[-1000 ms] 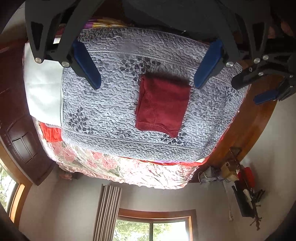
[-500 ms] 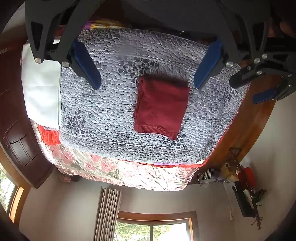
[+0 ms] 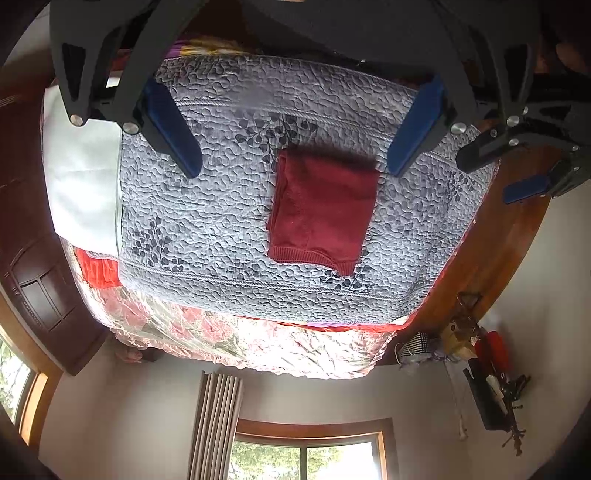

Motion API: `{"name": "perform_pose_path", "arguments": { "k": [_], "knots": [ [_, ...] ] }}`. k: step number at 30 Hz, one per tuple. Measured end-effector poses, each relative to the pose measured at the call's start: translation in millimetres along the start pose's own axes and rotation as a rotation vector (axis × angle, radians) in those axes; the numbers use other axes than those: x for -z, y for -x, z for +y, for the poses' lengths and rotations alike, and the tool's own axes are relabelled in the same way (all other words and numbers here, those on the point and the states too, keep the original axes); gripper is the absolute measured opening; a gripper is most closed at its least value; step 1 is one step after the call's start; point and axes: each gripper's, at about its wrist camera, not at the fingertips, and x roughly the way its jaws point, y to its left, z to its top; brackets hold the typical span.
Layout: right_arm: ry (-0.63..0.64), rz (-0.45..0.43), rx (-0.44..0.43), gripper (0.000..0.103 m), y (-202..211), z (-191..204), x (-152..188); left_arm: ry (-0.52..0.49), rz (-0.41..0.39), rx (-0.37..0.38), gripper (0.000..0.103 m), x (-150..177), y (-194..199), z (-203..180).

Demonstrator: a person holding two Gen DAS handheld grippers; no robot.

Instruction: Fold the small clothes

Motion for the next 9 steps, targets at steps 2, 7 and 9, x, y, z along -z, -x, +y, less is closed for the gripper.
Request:
{"name": "perform_pose_path", "arguments": {
  "k": [2, 7, 9],
  "knots": [
    [0.005, 0.000, 0.003, 0.100, 0.0, 0.9, -0.3, 0.000, 0.000, 0.000, 0.099, -0.2, -0.1, 0.3],
    [0.009, 0.002, 0.000, 0.100, -0.7, 2.6, -1.5, 0.004, -0.002, -0.005, 0.099, 0.2, 0.1, 1.1],
    [0.010, 0.001, 0.001, 0.100, -0.8, 3.0, -2.0, 0.005, -0.002, -0.007, 0.099, 0.2, 0.2, 1.7]
  ]
}}
